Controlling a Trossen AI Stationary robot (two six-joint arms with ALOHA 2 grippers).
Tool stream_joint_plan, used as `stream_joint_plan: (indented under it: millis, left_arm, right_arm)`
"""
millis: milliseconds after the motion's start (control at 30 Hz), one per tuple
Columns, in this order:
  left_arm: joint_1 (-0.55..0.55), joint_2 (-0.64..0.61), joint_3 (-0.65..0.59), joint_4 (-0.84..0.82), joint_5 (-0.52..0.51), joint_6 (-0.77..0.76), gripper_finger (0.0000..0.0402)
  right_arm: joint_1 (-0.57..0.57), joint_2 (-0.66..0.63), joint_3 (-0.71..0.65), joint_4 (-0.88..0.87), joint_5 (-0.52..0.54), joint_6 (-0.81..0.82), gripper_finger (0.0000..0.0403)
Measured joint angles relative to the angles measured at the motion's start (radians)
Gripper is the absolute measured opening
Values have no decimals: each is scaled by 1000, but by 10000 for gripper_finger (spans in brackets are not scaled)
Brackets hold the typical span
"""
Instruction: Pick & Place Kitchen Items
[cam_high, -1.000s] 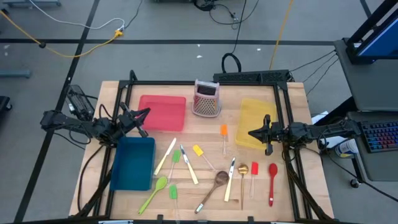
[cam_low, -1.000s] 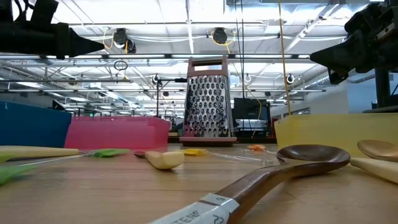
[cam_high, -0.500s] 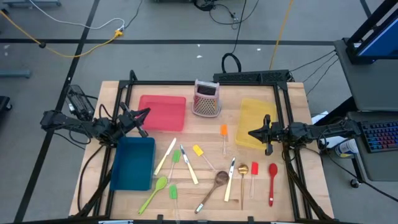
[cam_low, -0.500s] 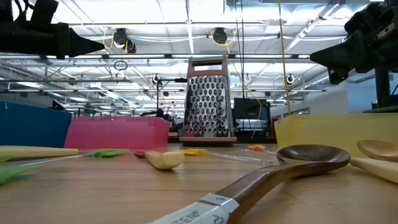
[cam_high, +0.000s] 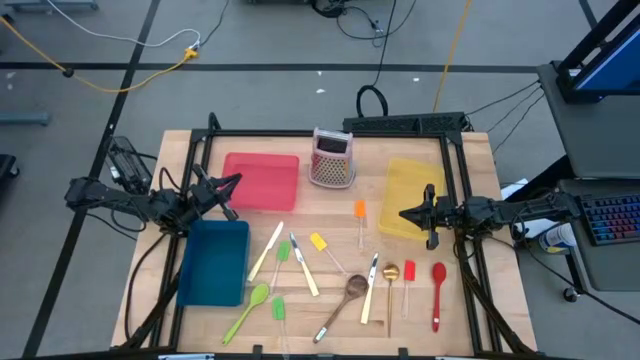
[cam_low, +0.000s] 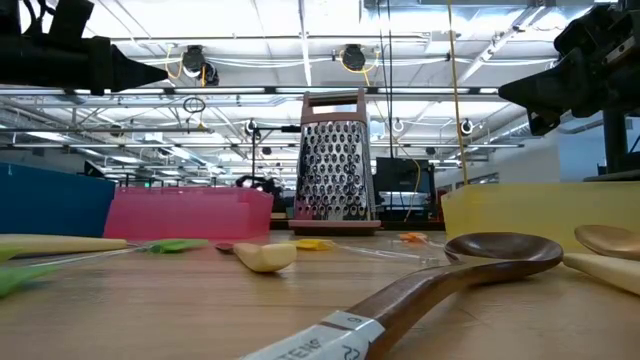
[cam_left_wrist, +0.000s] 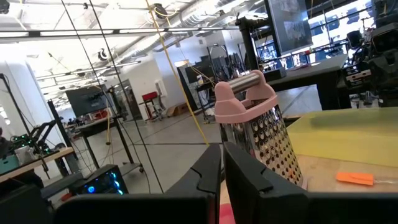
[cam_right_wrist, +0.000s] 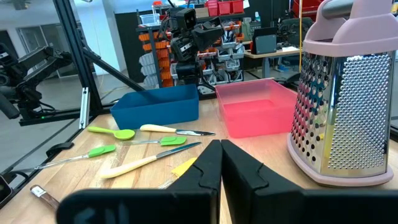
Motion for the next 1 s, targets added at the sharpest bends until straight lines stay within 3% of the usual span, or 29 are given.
stream_joint_plan:
  millis: [533, 733, 1000]
  left_arm:
    - [0, 0, 0, 0, 0, 0, 26]
    - [0, 0, 0, 0, 0, 0, 26]
    - [0, 0, 0, 0, 0, 0, 26]
  right_arm:
    - [0, 0, 0, 1, 0, 0, 4]
    - [0, -1, 3, 145, 2, -116, 4]
    - [0, 0, 4, 168, 2, -127, 4]
